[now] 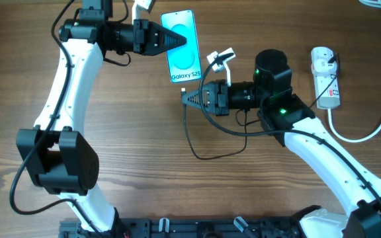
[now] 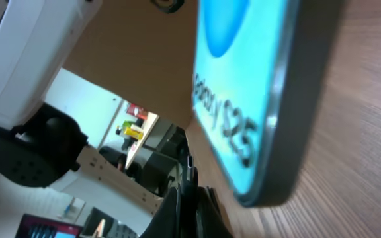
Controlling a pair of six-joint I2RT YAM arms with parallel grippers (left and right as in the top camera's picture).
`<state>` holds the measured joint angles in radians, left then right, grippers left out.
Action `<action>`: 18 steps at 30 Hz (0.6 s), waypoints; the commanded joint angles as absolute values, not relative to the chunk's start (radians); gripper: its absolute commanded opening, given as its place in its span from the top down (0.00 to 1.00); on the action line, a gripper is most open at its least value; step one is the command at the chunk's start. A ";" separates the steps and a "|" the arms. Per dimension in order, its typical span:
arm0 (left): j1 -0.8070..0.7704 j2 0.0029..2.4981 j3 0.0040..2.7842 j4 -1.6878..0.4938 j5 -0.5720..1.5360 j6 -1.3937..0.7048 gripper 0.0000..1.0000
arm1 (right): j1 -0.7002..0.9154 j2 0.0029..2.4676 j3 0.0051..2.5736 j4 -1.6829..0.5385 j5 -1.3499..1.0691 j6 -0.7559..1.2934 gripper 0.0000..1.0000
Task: Plug charger to phone and switch on socket
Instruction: 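Lift the plug with the right gripper toward the phone's bottom port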
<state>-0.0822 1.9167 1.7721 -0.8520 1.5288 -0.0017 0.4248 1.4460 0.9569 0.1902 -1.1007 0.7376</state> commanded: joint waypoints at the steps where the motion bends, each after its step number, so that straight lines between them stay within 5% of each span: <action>1: -0.081 1.906 1.786 -0.852 1.577 -0.008 0.96 | 0.418 1.456 0.964 0.209 -1.069 0.759 0.96; 18: -0.103 1.906 1.786 -0.852 1.570 -0.008 0.96 | 0.378 1.482 0.964 0.254 -1.094 0.763 0.96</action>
<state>-0.0891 1.9167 1.7721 -0.8505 1.5242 -0.0021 0.3851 1.4651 0.9569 0.2394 -1.1034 0.7563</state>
